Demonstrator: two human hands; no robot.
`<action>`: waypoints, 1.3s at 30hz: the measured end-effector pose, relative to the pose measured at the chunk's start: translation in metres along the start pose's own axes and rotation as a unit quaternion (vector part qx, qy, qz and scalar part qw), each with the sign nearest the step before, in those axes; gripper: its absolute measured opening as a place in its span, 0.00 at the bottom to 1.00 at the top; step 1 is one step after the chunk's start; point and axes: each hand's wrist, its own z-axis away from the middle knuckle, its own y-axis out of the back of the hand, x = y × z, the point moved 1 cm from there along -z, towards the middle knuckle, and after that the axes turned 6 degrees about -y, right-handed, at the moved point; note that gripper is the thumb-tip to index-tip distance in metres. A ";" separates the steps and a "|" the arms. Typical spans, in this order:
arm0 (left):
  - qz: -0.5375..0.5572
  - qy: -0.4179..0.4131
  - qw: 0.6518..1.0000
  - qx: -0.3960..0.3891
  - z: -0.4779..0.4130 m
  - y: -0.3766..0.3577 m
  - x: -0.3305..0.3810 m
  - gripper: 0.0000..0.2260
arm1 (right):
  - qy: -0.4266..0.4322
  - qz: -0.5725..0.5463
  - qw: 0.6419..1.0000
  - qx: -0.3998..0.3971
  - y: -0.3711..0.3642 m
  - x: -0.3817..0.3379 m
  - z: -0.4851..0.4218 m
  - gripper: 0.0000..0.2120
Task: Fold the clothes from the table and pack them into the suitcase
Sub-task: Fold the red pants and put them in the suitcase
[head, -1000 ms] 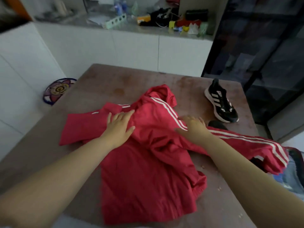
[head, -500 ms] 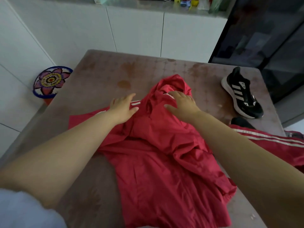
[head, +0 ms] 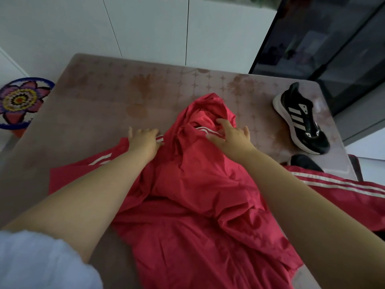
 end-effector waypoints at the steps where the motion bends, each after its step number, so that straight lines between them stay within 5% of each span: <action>1: 0.000 0.004 1.000 0.011 -0.001 0.000 -0.002 0.17 | 0.008 0.001 1.000 -0.006 -0.001 -0.001 -0.001 0.25; 4: 0.024 0.003 0.999 0.036 -0.003 0.004 -0.010 0.15 | 0.044 -0.066 0.997 0.000 0.009 0.007 0.003 0.11; 7: 0.088 0.014 0.991 0.097 -0.007 0.011 -0.024 0.12 | 0.026 -0.170 0.985 -0.017 0.039 0.041 0.007 0.08; 11: 0.243 0.022 0.959 0.144 -0.017 0.026 -0.031 0.09 | -0.025 -0.093 0.995 -0.016 0.071 0.079 0.004 0.09; 16: 0.275 -0.021 0.918 0.286 -0.043 0.070 0.000 0.09 | -0.041 -0.039 0.957 0.284 0.094 0.064 -0.032 0.16; 19: 0.205 -0.011 0.913 0.352 -0.053 0.086 0.006 0.10 | -0.038 -0.041 0.939 0.340 0.101 0.040 -0.045 0.13; 24: 0.110 -0.008 0.978 0.177 -0.034 0.058 0.021 0.24 | 0.098 0.051 0.981 0.160 0.044 0.017 -0.012 0.31; 27: 0.045 -0.103 0.989 0.101 0.013 0.026 0.032 0.30 | 0.194 0.145 0.970 0.027 -0.005 0.028 0.035 0.38; 29: 0.001 -0.174 0.983 0.054 0.052 0.003 0.037 0.31 | 0.182 0.214 0.959 -0.038 -0.025 0.048 0.051 0.39; 33: -0.116 -0.264 0.958 -0.016 0.121 -0.038 0.036 0.29 | 0.067 0.225 0.971 -0.037 -0.021 0.079 0.066 0.33; 39: -0.101 -0.306 0.947 -0.002 0.207 -0.059 0.030 0.30 | 0.034 -0.006 0.998 0.046 -0.003 0.112 0.159 0.36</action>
